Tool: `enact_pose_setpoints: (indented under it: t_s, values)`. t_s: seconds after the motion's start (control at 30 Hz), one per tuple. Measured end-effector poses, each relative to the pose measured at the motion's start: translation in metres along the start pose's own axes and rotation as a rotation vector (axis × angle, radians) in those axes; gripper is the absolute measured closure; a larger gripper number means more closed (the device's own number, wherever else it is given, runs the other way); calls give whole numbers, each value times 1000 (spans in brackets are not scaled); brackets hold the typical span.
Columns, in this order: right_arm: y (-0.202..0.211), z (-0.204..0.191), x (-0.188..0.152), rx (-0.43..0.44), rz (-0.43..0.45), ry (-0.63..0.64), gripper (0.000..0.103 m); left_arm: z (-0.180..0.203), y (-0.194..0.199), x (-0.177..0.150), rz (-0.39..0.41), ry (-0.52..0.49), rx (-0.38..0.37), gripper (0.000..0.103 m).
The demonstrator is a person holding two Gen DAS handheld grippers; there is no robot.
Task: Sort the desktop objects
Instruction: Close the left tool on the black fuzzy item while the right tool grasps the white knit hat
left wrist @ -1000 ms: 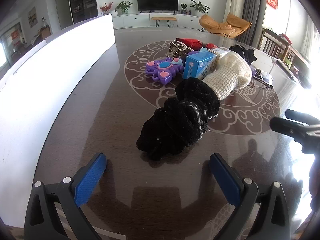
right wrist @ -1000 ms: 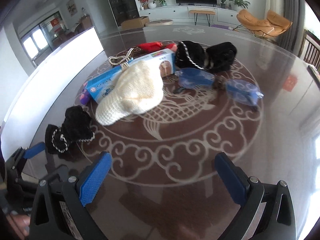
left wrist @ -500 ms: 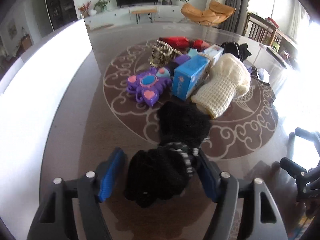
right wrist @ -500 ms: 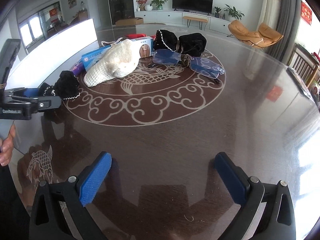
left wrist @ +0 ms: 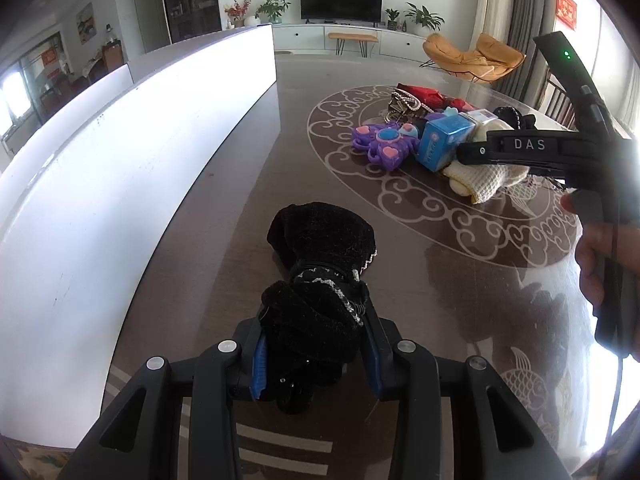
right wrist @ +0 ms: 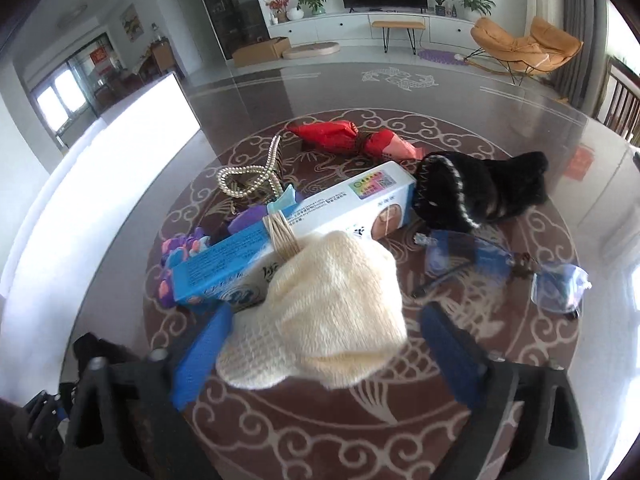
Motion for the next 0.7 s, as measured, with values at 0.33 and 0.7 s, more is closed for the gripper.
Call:
enact_pose_setpoints:
  t_s: [0.33,0.7]
  values:
    - [72,-24,-89,58,-25,522,21,-6,10,-15,3,19,-51,56]
    - [106,50,-130,79,-55,-185,8,-16,24,-20,-1,3,-86,40]
Point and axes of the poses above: each gripper's, at about its wrist camera, not at the fingertips, and y roughly against the way its jaws point, z to its right, x to its top, the point moved 8 cm from there along -y, roughly the way its jaws point, and after that the axes turned 4 degrees about -x, right-handed, at the moved point
